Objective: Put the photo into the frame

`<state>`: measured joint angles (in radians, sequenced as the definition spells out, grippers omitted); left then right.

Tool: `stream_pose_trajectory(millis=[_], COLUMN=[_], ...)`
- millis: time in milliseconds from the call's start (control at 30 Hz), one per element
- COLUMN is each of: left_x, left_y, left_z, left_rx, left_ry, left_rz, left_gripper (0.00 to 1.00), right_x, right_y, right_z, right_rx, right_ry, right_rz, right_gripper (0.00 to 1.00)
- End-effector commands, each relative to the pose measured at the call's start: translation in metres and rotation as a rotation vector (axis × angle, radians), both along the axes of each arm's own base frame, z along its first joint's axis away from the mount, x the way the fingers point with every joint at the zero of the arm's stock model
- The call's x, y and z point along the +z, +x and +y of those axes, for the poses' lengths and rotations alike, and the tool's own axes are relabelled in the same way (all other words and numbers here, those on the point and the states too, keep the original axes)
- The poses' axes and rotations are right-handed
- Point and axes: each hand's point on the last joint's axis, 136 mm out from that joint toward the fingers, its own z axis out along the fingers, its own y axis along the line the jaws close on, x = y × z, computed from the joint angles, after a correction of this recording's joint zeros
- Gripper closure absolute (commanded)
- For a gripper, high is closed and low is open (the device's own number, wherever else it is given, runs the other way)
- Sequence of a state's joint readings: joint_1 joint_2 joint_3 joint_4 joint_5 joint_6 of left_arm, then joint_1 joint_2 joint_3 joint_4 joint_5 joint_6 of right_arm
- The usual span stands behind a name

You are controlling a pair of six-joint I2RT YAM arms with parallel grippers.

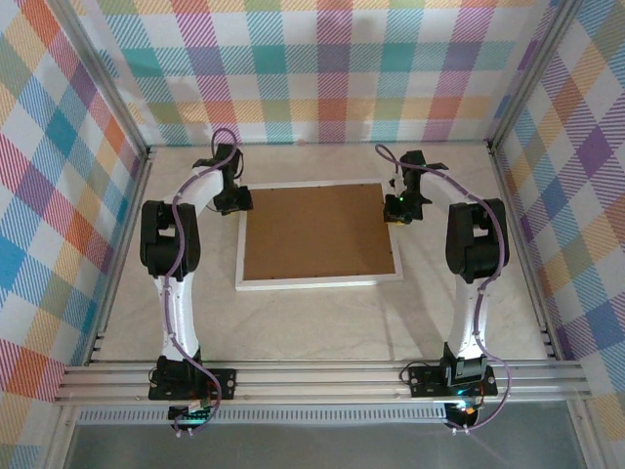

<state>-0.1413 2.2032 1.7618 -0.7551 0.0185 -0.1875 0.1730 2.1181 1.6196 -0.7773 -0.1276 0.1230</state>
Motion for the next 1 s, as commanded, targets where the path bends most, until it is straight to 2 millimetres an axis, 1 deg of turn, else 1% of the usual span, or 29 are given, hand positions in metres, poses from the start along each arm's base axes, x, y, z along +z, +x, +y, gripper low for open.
stream_pose_trajectory(millis=[0, 233, 400, 667, 800, 867, 967], left_x=[-0.063, -0.063, -0.070, -0.072, -0.067, -0.058, -0.039], left_y=[-0.062, -0.063, -0.067, -0.071, -0.066, -0.061, -0.050], left_z=[-0.070, -0.086, -0.089, -0.101, -0.097, -0.089, -0.073], left_rx=[-0.135, -0.142, -0.133, -0.133, -0.130, -0.122, -0.095], left_ry=[-0.105, -0.117, -0.123, -0.140, -0.113, -0.092, -0.085], left_rz=[0.265, 0.267, 0.281, 0.283, 0.263, 0.245, 0.203], left_gripper=[0.59, 0.58, 0.59, 0.58, 0.57, 0.56, 0.53], right_x=[-0.017, -0.017, -0.017, -0.017, -0.016, -0.016, -0.016], right_y=[-0.010, -0.008, -0.008, -0.007, -0.007, -0.006, -0.006], right_z=[0.044, 0.048, 0.050, 0.051, 0.049, 0.045, 0.037], right_rx=[0.065, 0.060, 0.061, 0.056, 0.056, 0.049, 0.037], right_ry=[0.087, 0.103, 0.104, 0.108, 0.097, 0.075, 0.038], right_rz=[0.050, 0.051, 0.054, 0.053, 0.052, 0.046, 0.045], right_gripper=[0.81, 0.81, 0.81, 0.81, 0.81, 0.81, 0.80])
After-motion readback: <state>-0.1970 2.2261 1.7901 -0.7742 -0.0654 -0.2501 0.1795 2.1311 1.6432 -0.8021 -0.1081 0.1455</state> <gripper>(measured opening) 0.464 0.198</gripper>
